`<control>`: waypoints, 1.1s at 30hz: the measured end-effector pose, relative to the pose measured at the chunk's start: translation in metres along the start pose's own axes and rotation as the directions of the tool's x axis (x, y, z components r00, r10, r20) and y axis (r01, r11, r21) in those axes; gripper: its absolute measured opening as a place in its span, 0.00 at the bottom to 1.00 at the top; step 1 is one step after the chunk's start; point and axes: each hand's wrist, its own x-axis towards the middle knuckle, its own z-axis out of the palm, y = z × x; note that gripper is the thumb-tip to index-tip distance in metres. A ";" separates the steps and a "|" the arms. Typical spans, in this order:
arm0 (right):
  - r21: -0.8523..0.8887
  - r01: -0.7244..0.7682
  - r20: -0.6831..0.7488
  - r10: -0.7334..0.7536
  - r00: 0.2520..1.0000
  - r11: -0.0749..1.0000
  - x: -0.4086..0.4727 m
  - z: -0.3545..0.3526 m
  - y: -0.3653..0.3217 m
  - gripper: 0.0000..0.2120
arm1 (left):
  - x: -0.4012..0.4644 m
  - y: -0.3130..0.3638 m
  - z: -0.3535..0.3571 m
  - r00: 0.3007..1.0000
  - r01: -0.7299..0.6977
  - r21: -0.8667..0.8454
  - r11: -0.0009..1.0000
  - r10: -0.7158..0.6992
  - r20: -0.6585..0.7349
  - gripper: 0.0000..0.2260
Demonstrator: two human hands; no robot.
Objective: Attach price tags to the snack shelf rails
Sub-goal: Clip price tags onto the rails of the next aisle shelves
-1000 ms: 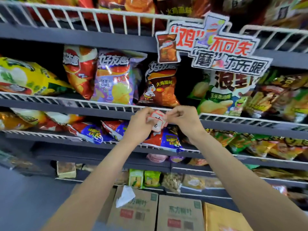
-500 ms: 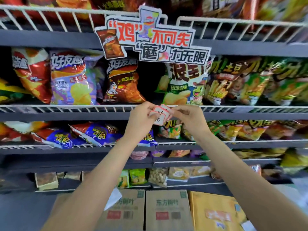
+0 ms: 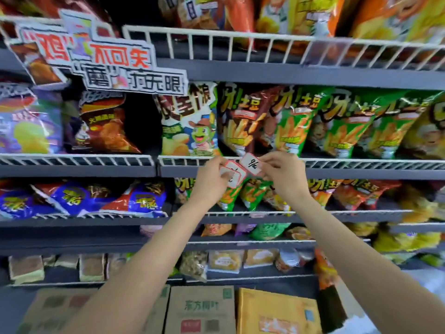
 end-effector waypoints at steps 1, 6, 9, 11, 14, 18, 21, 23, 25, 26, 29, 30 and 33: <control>-0.046 0.033 0.006 -0.032 0.999 0.998 0.005 -0.012 0.010 0.05 | 0.001 0.008 0.015 1.000 0.027 -0.008 1.000 -0.027 -0.006 0.13; -0.207 0.175 0.074 -0.163 0.984 0.963 0.027 -0.057 0.046 0.09 | 0.009 0.038 0.082 0.990 0.137 -0.066 0.988 -0.135 0.035 0.18; -0.242 0.238 0.094 -0.222 0.971 0.940 0.039 -0.072 0.058 0.10 | 0.017 0.050 0.101 0.977 0.213 -0.110 0.971 -0.211 0.031 0.23; -0.257 0.274 0.109 -0.253 0.961 0.927 0.045 -0.079 0.062 0.10 | 0.020 0.056 0.107 0.971 0.239 -0.132 0.962 -0.238 0.026 0.25; -0.253 0.295 0.132 -0.269 0.954 0.921 0.051 -0.086 0.068 0.11 | 0.018 0.061 0.114 0.967 0.254 -0.178 0.951 -0.254 0.026 0.26; -0.232 0.320 0.146 -0.292 0.945 0.919 0.053 -0.084 0.078 0.10 | 0.016 0.059 0.119 0.969 0.244 -0.069 0.967 -0.246 -0.024 0.26; -0.243 0.391 0.168 -0.359 0.918 0.888 0.055 -0.077 0.083 0.09 | 0.009 0.056 0.116 0.979 0.203 0.076 0.976 -0.200 -0.039 0.25; -0.263 0.445 0.195 -0.404 0.894 0.856 0.057 -0.071 0.085 0.09 | 0.005 0.052 0.113 0.985 0.171 0.153 0.973 -0.169 -0.028 0.25; -0.328 0.482 0.265 -0.411 0.872 0.812 0.062 -0.062 0.088 0.10 | 0.003 0.048 0.109 0.987 0.158 0.217 0.963 -0.161 -0.005 0.25; -0.381 0.499 0.298 -0.407 0.863 0.779 0.063 -0.057 0.089 0.10 | 0.003 0.048 0.106 0.986 0.159 0.239 0.958 -0.166 0.010 0.26; -0.459 0.513 0.287 -0.426 0.858 0.725 0.063 -0.046 0.093 0.08 | 0.001 0.050 0.102 0.985 0.150 0.272 0.950 -0.169 0.046 0.27; -0.463 0.515 0.271 -0.438 0.857 0.721 0.062 -0.044 0.094 0.07 | 0.001 0.051 0.102 0.985 0.143 0.276 0.951 -0.163 0.054 0.28; -0.503 0.535 0.230 -0.491 0.840 0.679 0.061 -0.041 0.096 0.10 | 0.001 0.051 0.102 0.987 0.132 0.285 0.949 -0.154 0.056 0.28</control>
